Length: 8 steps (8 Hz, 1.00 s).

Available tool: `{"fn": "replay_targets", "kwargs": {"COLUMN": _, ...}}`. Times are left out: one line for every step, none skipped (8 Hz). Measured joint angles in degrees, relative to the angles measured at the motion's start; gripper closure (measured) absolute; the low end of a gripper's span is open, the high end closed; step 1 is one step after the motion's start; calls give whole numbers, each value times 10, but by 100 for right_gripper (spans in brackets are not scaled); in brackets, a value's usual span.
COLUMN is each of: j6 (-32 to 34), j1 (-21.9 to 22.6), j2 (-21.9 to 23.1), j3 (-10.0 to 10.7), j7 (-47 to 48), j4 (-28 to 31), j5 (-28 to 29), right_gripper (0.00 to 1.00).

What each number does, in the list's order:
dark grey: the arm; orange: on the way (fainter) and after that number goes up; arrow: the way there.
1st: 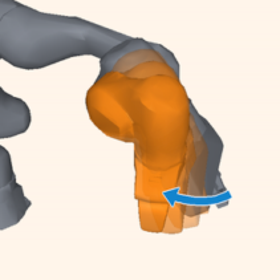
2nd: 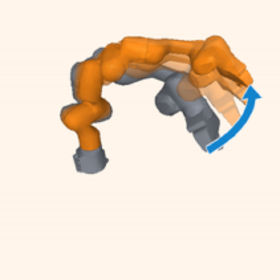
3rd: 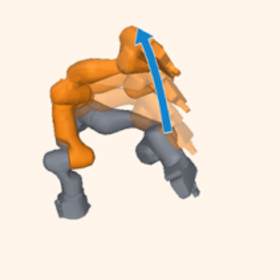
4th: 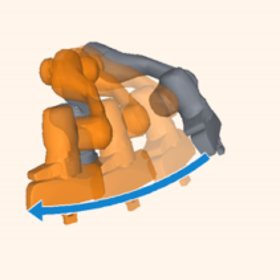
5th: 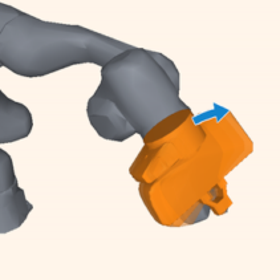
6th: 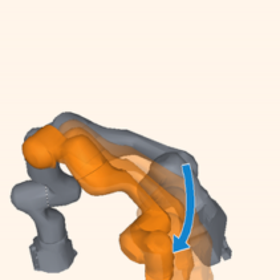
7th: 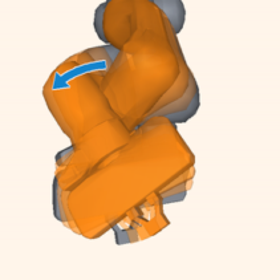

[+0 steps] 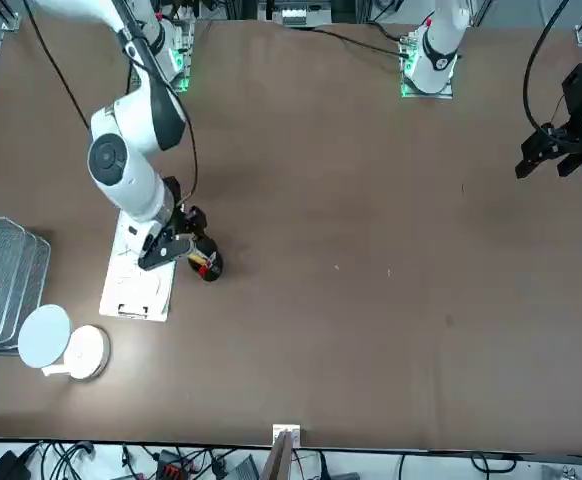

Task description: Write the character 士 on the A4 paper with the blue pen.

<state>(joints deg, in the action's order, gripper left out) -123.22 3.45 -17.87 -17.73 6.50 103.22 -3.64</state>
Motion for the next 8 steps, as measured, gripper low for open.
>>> {"fn": "replay_targets", "kwargs": {"j6": 6, "j1": -5, "j2": 19, "j3": 14, "j7": 0, "j4": -5, "j5": 0, "right_gripper": 0}}
{"fn": "replay_targets", "kwargs": {"j6": 8, "j1": -10, "j2": 39, "j3": 29, "j7": 0, "j4": -7, "j5": 0, "right_gripper": 0}}
{"fn": "replay_targets", "kwargs": {"j6": 14, "j1": -16, "j2": 59, "j3": 42, "j7": 0, "j4": -8, "j5": 0, "right_gripper": 0}}
{"fn": "replay_targets", "kwargs": {"j6": 27, "j1": -21, "j2": 79, "j3": 50, "j7": 0, "j4": -9, "j5": 2, "right_gripper": 0}}
{"fn": "replay_targets", "kwargs": {"j6": 42, "j1": -24, "j2": 99, "j3": 60, "j7": 1, "j4": -9, "j5": 4, "right_gripper": 0}}
{"fn": "replay_targets", "kwargs": {"j6": 62, "j1": -25, "j2": 119, "j3": 73, "j7": 1, "j4": -10, "j5": 6, "right_gripper": 0}}
{"fn": "replay_targets", "kwargs": {"j6": 87, "j1": -26, "j2": 140, "j3": 88, "j7": 1, "j4": -10, "j5": 7, "right_gripper": 0}}
{"fn": "replay_targets", "kwargs": {"j6": 115, "j1": -26, "j2": 160, "j3": 104, "j7": 1, "j4": -10, "j5": 11, "right_gripper": 0}}
